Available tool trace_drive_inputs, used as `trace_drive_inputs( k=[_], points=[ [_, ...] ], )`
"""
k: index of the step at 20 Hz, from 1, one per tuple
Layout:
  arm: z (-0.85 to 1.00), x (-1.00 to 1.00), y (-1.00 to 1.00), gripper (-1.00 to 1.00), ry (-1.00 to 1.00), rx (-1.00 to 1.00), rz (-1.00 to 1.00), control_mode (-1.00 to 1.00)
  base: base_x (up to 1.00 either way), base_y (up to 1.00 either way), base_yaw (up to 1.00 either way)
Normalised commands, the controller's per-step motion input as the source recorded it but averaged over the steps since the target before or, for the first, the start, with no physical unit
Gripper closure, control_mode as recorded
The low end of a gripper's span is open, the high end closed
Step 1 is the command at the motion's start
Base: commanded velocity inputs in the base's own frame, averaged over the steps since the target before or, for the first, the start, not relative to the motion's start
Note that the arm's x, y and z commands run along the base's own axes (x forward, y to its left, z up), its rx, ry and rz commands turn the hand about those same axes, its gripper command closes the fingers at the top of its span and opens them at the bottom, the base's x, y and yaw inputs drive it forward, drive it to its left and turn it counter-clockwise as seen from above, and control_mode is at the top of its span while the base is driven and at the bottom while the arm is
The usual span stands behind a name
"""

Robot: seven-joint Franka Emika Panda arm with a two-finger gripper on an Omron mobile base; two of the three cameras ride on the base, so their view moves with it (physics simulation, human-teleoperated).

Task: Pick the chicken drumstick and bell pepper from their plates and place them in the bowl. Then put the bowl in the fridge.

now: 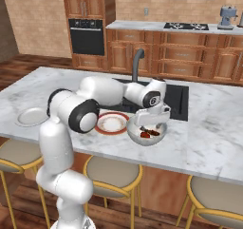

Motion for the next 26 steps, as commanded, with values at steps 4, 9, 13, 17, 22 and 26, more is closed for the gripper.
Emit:
trace_drive_inputs(
  k=[4, 9, 13, 17, 22, 26],
  points=[
    [0.31, -0.41, 0.25, -1.00, -0.22, 0.00, 0.00, -1.00, 0.00, 0.00, 0.00],
    [0.28, -0.45, 0.31, -1.00, -0.18, -0.01, 0.00, -1.00, 0.00, 0.00, 0.00],
    [0.14, -0.37, 0.50, -1.00, 0.00, -0.08, -0.10, -1.00, 0.00, 0.00, 0.00],
    [0.09, -0.09, 0.62, -1.00, 0.11, -0.13, -0.08, -1.00, 0.00, 0.00, 0.00],
    [0.19, 0.00, 0.39, -1.00, 0.13, -0.13, 0.00, -1.00, 0.00, 0.00, 0.00],
    [0.00, 0.00, 0.19, -1.00, 0.03, -0.12, -0.03, -1.00, 0.00, 0.00, 0.00]
  ],
)
